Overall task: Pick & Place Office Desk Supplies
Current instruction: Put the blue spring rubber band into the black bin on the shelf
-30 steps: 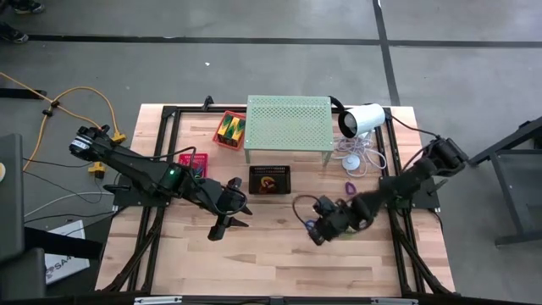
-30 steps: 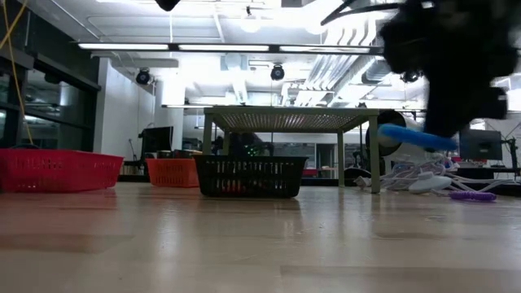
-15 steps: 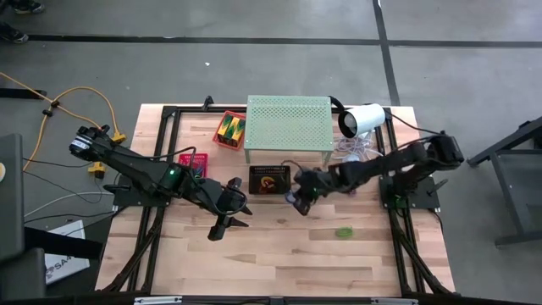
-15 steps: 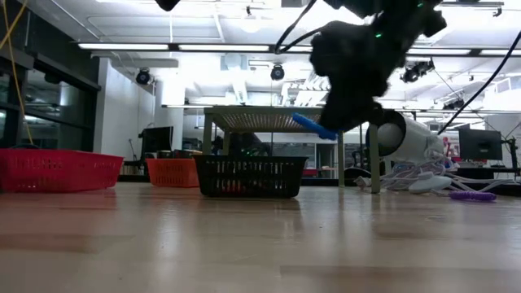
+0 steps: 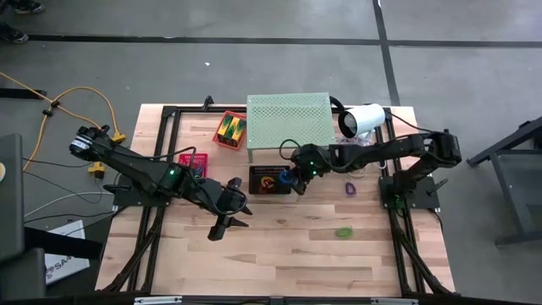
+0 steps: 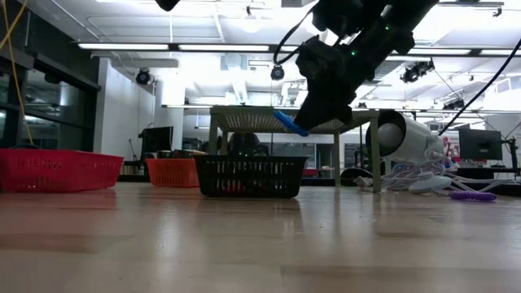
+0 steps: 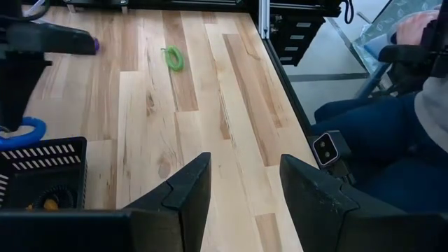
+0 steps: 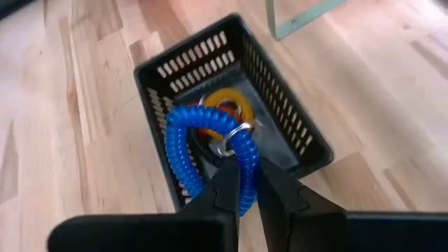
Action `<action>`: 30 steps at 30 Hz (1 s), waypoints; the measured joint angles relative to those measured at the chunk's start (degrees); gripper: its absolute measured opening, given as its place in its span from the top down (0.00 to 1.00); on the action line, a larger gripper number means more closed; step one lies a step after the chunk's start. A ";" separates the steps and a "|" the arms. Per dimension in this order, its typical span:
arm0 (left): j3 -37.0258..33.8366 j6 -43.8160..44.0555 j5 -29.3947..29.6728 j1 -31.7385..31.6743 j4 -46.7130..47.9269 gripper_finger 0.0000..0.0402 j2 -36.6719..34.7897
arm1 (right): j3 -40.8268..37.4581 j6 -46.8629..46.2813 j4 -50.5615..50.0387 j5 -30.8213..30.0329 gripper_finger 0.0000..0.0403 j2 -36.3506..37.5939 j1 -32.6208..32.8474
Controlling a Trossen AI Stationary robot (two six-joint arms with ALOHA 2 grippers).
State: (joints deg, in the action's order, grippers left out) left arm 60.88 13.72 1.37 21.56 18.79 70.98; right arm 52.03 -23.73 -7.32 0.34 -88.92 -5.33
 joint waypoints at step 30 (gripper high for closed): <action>0.00 0.00 -0.01 -0.01 -0.02 0.59 0.00 | 0.04 2.22 13.32 -3.00 0.93 -7.26 3.20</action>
State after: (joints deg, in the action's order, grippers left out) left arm 60.88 13.72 1.35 21.55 18.76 70.98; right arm 52.07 -21.51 6.00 -2.66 -96.18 -2.13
